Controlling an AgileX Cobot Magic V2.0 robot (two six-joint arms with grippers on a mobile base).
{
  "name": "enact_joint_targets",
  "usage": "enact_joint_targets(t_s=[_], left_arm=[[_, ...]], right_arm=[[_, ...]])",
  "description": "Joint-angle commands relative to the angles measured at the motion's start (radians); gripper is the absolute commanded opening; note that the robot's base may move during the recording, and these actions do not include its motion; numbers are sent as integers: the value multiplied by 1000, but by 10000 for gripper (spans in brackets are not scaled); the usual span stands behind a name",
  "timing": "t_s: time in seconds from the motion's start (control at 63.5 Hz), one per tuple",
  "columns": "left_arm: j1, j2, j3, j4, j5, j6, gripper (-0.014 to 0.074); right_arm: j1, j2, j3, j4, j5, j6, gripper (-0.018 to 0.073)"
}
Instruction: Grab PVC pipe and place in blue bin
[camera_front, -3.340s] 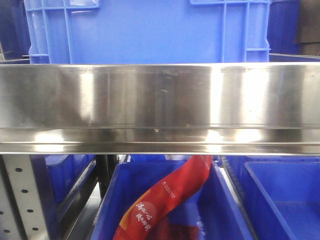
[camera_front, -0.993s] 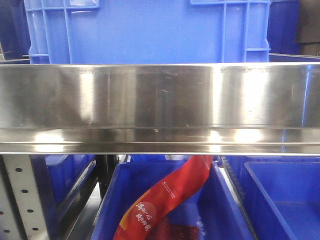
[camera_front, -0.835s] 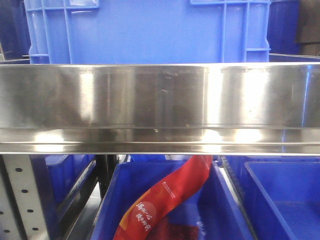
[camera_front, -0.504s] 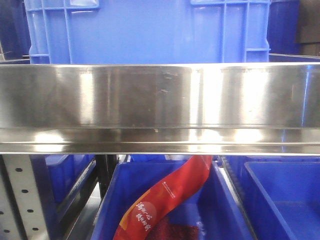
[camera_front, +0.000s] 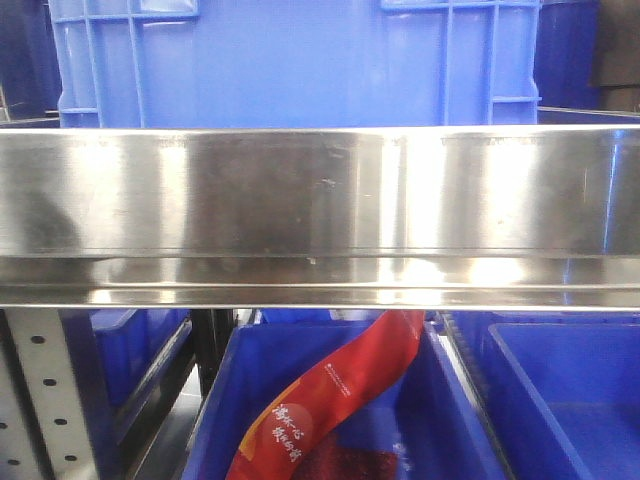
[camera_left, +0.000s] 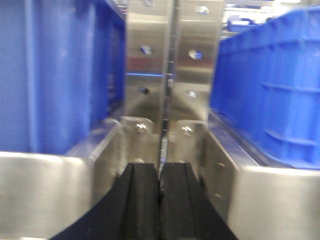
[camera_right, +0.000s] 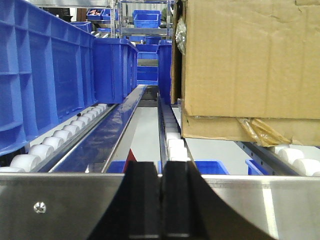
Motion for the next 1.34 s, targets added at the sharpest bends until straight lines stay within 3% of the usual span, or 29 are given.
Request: enact_joint_targets(t_s=[0.0,0.236,1.324], left_arm=[[-31,-23,5,-10,-16,-7,-111],[-28,-23,5,2,-3,-41,-111],[-31,-23,5,15,-10,-41,-111]], right_arm=[[-5,-3,3,2,-11,-4,-168],[-5,-3,3,2,-11,-4,-168],[-5,-3,3,2,-11,-4,-168]])
